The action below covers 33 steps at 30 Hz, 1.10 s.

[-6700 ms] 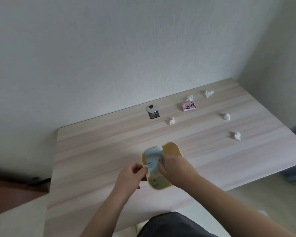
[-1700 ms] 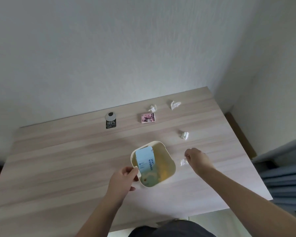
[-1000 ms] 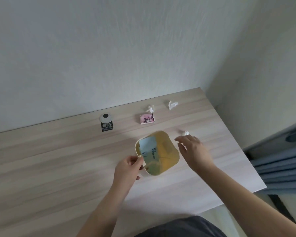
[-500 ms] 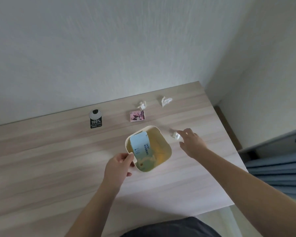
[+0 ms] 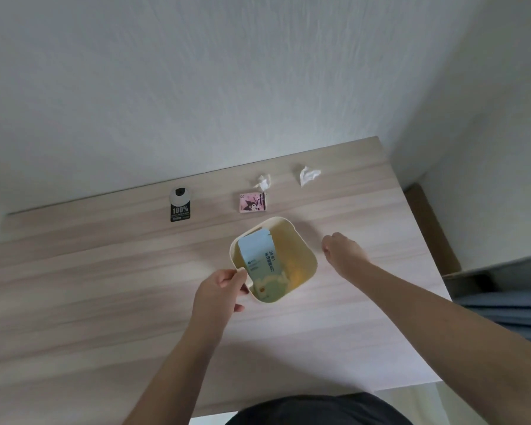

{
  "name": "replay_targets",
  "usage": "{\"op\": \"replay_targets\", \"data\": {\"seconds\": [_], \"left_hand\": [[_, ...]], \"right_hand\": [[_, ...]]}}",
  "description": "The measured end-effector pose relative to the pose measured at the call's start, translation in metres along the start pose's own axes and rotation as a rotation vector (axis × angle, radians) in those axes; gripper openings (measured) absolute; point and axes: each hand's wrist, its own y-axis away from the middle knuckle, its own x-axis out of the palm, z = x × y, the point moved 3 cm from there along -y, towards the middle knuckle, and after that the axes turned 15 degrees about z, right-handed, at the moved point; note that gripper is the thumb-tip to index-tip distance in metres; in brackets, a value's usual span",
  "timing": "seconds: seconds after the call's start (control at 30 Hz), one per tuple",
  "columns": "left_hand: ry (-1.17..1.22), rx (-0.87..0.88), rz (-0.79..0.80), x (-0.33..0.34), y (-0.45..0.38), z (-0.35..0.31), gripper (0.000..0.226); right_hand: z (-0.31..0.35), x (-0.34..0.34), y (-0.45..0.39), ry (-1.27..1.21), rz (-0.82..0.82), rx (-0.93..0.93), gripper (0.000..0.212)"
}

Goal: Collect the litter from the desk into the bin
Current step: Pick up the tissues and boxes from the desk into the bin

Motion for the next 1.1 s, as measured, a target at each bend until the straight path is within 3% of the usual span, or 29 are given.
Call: {"op": "replay_targets", "data": {"seconds": [0.1, 0.23, 0.33, 0.7, 0.9, 1.1], "left_hand": [[-0.030, 0.010, -0.004, 0.007, -0.004, -0.006, 0.011], [-0.033, 0.009, -0.007, 0.015, -0.006, -0.012, 0.010], [0.001, 0.011, 0.002, 0.022, -0.010, -0.021, 0.010], [0.088, 0.016, -0.005, 0.028, -0.031, -0.045, 0.015], [0.080, 0.042, -0.016, 0.018, -0.035, -0.044, 0.005], [0.104, 0.050, -0.058, 0.005, -0.035, -0.043, 0.008]], "right_hand": [[0.005, -0.028, 0.014, -0.169, -0.158, -0.075, 0.012], [0.027, -0.072, 0.051, -0.264, -0.468, -0.322, 0.004], [0.046, -0.091, 0.074, -0.286, -0.557, -0.445, 0.003], [0.058, -0.103, 0.060, -0.014, -0.487, -0.582, 0.010], [0.051, -0.137, 0.033, -0.119, -0.537, -0.509, 0.009], [0.052, -0.160, -0.039, -0.142, -0.328, -0.311, 0.018]]}}
